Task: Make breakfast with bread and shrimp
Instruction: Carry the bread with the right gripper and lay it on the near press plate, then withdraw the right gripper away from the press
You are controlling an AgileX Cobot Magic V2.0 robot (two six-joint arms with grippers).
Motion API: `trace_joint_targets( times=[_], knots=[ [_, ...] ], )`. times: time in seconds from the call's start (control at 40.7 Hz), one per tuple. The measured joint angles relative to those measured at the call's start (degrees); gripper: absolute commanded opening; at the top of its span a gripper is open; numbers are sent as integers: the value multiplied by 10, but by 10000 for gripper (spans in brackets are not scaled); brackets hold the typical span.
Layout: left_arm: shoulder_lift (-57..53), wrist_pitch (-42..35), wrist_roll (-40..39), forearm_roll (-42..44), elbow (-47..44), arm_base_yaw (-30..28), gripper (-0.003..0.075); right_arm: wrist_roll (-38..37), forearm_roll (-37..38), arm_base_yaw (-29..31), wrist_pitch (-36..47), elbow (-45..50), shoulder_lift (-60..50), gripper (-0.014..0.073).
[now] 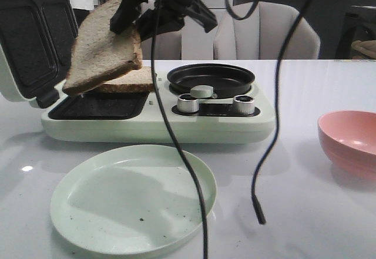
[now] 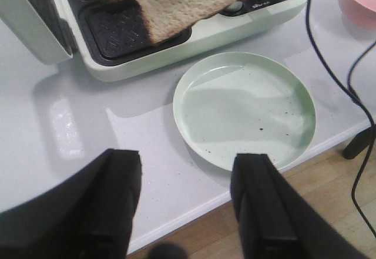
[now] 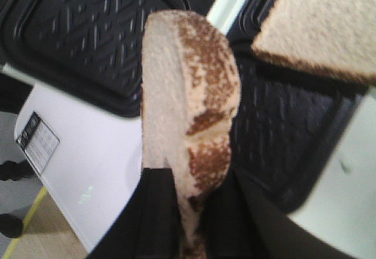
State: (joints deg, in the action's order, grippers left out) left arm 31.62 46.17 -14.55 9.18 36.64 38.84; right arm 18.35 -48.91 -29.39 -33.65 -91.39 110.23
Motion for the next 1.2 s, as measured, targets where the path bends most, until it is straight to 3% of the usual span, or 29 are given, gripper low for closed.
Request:
trace_joint_targets(
  times=[0.295,0.614,1.006,1.203],
  knots=[
    [0,0,0,0,-1,0,405,1,-23,1,-3,-123,127,89],
    [0,0,0,0,-1,0,405,1,-23,7,-7,-130,155,494],
    [0,0,0,0,-1,0,405,1,20,30,-34,-131,138,496],
    [0,0,0,0,-1,0,405,-26,130,35,-72,-131,72,494]
  ],
)
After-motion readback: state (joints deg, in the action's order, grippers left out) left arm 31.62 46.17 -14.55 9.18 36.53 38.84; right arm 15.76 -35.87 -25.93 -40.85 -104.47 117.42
